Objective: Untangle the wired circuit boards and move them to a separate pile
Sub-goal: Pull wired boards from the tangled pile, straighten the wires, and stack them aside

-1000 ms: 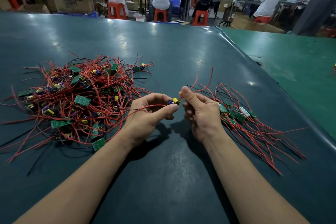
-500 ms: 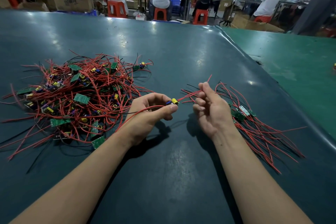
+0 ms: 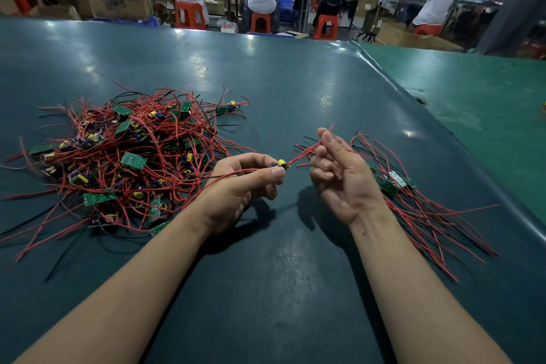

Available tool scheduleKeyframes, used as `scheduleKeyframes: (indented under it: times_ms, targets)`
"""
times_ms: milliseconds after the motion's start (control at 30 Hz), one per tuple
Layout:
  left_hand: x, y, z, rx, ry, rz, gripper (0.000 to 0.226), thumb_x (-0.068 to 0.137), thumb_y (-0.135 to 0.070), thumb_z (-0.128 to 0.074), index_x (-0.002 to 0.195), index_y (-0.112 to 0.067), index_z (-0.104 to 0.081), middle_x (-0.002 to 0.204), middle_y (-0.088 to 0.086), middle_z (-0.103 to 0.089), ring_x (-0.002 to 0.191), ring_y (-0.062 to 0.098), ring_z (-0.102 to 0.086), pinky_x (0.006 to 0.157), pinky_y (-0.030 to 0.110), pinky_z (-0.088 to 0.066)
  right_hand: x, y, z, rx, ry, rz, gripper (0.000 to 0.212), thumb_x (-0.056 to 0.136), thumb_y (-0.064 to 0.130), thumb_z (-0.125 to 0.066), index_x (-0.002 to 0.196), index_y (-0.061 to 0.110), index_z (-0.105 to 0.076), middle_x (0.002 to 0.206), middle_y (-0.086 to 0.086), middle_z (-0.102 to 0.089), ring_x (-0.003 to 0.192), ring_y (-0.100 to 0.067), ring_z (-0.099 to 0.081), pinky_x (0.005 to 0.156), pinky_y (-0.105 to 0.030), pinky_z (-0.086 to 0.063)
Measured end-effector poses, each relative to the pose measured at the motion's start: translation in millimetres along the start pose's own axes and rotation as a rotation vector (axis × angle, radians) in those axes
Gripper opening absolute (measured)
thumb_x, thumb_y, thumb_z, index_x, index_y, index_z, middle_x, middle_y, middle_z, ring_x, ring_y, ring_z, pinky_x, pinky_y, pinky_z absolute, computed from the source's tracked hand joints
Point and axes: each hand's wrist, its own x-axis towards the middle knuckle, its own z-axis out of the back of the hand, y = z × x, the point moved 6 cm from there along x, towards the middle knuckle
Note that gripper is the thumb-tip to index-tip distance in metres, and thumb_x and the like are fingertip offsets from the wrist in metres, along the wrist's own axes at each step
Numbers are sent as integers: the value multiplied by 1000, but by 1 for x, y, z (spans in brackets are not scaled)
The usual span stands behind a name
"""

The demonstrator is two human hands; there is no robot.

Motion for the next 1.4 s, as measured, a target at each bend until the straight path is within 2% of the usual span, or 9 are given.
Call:
scheduleKeyframes:
  times_ms: [267,433,533,700,867,967,1167,1300,1400]
  targets:
    - [1,2,1,-5,24,15,7,72,-9,-74,77,-12,-71,69,9,-64,55,19,-53,57,25,-48,-5,5,-2,-16,73,-24,10,77,9,-59,80,16,-53,60,1,-54,44,-5,-42,35,-12,-32]
    - [2,3,1,-22,13,17,6,72,-9,-74,76,-12,-72,70,10,-64,55,19,-52,57,25,-47,-2,5,1,-26,70,-5,11,78,11,-63,82,12,-73,62,0,-57,45,-4,-46,37,-11,-36]
    - [2,3,1,-15,15,11,5,72,-9,-74,76,-13,-73,70,9,-64,55,18,-52,57,25,-48,1,6,5,-120,-2,55,16,86,19,-63,78,13,-76,62,2,-60,47,-3,-51,39,-11,-38]
    - [2,2,1,3,2,-1,6,72,-6,-74,75,-12,-72,70,9,-64,55,17,-53,56,24,-48,3,8,11,-368,-114,197,24,97,23,-59,81,9,-70,56,3,-58,41,-7,-47,37,-16,-36]
    - [1,4,1,35,0,16,8,70,-8,-76,76,-12,-73,71,9,-65,56,18,-53,56,24,-47,4,6,13,-293,-170,146,45,100,37,-51,63,13,-58,44,1,-42,31,-9,-33,34,-12,-23]
    - [-1,5,0,80,2,34,11,69,-8,-77,78,-12,-73,72,9,-67,55,17,-54,55,22,-47,5,2,15,-247,-186,79,48,101,35,-49,57,16,-50,40,2,-31,28,-9,-24,34,-12,-17]
    - [-1,2,1,77,-12,23,11,69,-8,-77,78,-10,-71,72,9,-67,55,18,-54,55,21,-47,7,5,19,-217,-190,98,33,101,33,-49,84,8,-64,50,7,-42,35,-5,-33,33,-16,-20]
    - [0,0,2,52,-18,4,8,70,-7,-76,75,-12,-73,71,9,-66,55,19,-52,54,22,-46,8,17,27,-110,-250,196,32,103,28,-47,83,7,-62,49,8,-40,34,-4,-31,32,-16,-20]
    - [1,-2,4,24,-69,-28,9,69,-6,-75,75,-11,-71,70,8,-67,51,17,-52,53,22,-46,7,20,30,-39,-289,219,29,102,29,-49,86,8,-62,53,5,-48,36,-5,-38,35,-16,-27]
